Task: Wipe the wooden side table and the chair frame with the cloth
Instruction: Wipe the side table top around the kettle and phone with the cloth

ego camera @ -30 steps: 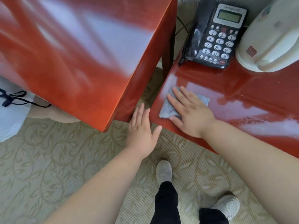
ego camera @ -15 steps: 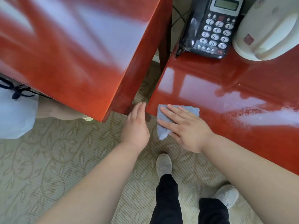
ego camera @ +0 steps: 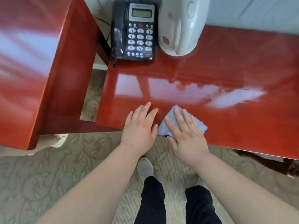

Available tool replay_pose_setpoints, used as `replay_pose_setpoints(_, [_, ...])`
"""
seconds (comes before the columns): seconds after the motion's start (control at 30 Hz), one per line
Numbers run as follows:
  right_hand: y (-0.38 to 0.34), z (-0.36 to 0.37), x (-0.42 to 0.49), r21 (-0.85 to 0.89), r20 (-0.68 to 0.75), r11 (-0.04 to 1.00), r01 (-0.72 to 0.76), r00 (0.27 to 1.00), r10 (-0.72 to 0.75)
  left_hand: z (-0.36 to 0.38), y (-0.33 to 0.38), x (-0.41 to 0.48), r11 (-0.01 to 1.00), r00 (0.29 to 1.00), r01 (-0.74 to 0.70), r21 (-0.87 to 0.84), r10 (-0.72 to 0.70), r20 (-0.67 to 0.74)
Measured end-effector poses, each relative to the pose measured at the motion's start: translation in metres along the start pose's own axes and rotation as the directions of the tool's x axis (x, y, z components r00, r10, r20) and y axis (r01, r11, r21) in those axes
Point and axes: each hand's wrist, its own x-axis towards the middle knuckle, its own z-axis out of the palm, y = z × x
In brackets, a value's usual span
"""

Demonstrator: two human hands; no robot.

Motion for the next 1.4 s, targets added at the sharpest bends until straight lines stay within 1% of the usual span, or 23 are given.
replay_pose_setpoints(0.07, [0.022,-0.002,-0.015,-0.029,0.002,0.991,0.133,0.991,-0.133,0.003,0.018,0.012,0.999,0.999,-0.026,0.032,0.024,0.041])
replay_pose_setpoints(0.1, [0.039,-0.003,-0.021,-0.04,-0.013,0.991,0.13,0.991,-0.13,0.005,0.027,0.016,0.998,0.998,-0.043,0.055,0.04,0.057])
replay_pose_setpoints(0.17, [0.077,-0.007,-0.038,-0.038,-0.038,0.999,-0.015,0.999,0.014,0.008,0.046,0.022,0.992,0.993,-0.094,0.09,0.086,0.086])
replay_pose_setpoints(0.23, [0.119,-0.012,-0.059,0.002,-0.042,0.966,-0.258,0.965,0.258,0.014,0.067,0.028,0.983,0.982,-0.148,0.105,0.134,0.131])
replay_pose_setpoints(0.3, [0.157,-0.018,-0.081,0.071,-0.063,0.871,-0.486,0.869,0.49,0.019,0.089,0.034,0.973,0.969,-0.194,0.128,0.169,0.183])
replay_pose_setpoints(0.37, [0.187,-0.025,-0.1,0.16,-0.083,0.734,-0.661,0.732,0.677,0.028,0.111,0.039,0.96,0.954,-0.236,0.151,0.199,0.224])
replay_pose_setpoints(0.47, [0.199,-0.033,-0.107,0.22,-0.037,0.544,-0.81,0.55,0.834,0.044,0.13,0.036,0.956,0.938,-0.239,0.17,0.182,0.295])
replay_pose_setpoints(0.53, [0.192,-0.036,-0.095,0.254,-0.014,0.457,-0.853,0.469,0.883,0.054,0.131,0.032,0.954,0.943,-0.222,0.203,0.157,0.294])
replay_pose_setpoints(0.57, [0.186,-0.037,-0.086,0.265,-0.01,0.457,-0.849,0.472,0.882,0.058,0.13,0.03,0.951,0.948,-0.218,0.221,0.152,0.279])
replay_pose_setpoints(0.6, [0.178,-0.037,-0.077,0.251,-0.017,0.519,-0.817,0.533,0.846,0.062,0.129,0.029,0.948,0.954,-0.214,0.234,0.152,0.259])
replay_pose_setpoints(0.63, [0.169,-0.036,-0.068,0.217,-0.029,0.636,-0.741,0.646,0.763,0.065,0.128,0.028,0.948,0.959,-0.21,0.241,0.152,0.238])
replay_pose_setpoints(0.7, [0.156,-0.031,-0.053,0.149,-0.02,0.878,-0.454,0.887,0.462,0.07,0.129,0.028,0.955,0.971,-0.192,0.228,0.15,0.188])
replay_pose_setpoints(0.73, [0.155,-0.032,-0.047,0.133,0.0,0.944,-0.303,0.952,0.306,0.072,0.131,0.028,0.959,0.976,-0.184,0.218,0.151,0.16])
replay_pose_setpoints(0.77, [0.16,-0.035,-0.04,0.12,0.026,0.977,-0.176,0.984,0.174,0.075,0.134,0.028,0.963,0.981,-0.169,0.212,0.143,0.133])
replay_pose_setpoints(0.83, [0.179,-0.047,-0.028,0.084,0.093,0.996,-0.006,0.996,-0.002,0.081,0.149,0.029,0.974,0.992,-0.104,0.203,0.087,0.087])
replay_pose_setpoints(0.87, [0.193,-0.051,-0.022,0.066,0.107,0.998,0.024,0.994,-0.031,0.083,0.158,0.03,0.979,0.997,-0.056,0.197,0.042,0.072])
replay_pose_setpoints(0.9, [0.209,-0.055,-0.017,0.053,0.101,0.999,0.006,0.995,-0.011,0.086,0.169,0.032,0.982,0.998,-0.008,0.189,-0.004,0.061])
replay_pose_setpoints(1.0, [0.269,-0.069,-0.009,0.046,0.028,0.964,-0.263,0.965,0.262,0.093,0.199,0.039,0.985,0.995,0.078,0.152,-0.087,0.052])
replay_pose_setpoints(1.1, [0.33,-0.077,-0.031,0.098,-0.012,0.838,-0.537,0.841,0.541,0.101,0.233,0.044,0.984,0.993,0.04,0.176,-0.059,0.105])
replay_pose_setpoints(1.13, [0.344,-0.077,-0.041,0.1,-0.013,0.805,-0.585,0.808,0.589,0.105,0.245,0.045,0.979,0.989,0.02,0.203,-0.049,0.138])
replay_pose_setpoints(1.2, [0.355,-0.075,-0.059,0.098,-0.012,0.785,-0.611,0.788,0.615,0.112,0.262,0.048,0.966,0.979,0.012,0.257,-0.065,0.196])
replay_pose_setpoints(1.3, [0.336,-0.063,-0.085,0.093,-0.042,0.82,-0.564,0.821,0.57,0.111,0.266,0.051,0.96,0.967,0.032,0.28,-0.101,0.236])
replay_pose_setpoints(1.4, [0.298,-0.039,-0.13,0.07,-0.075,0.925,-0.372,0.923,0.377,0.107,0.262,0.053,0.963,0.955,0.03,0.269,-0.107,0.275])
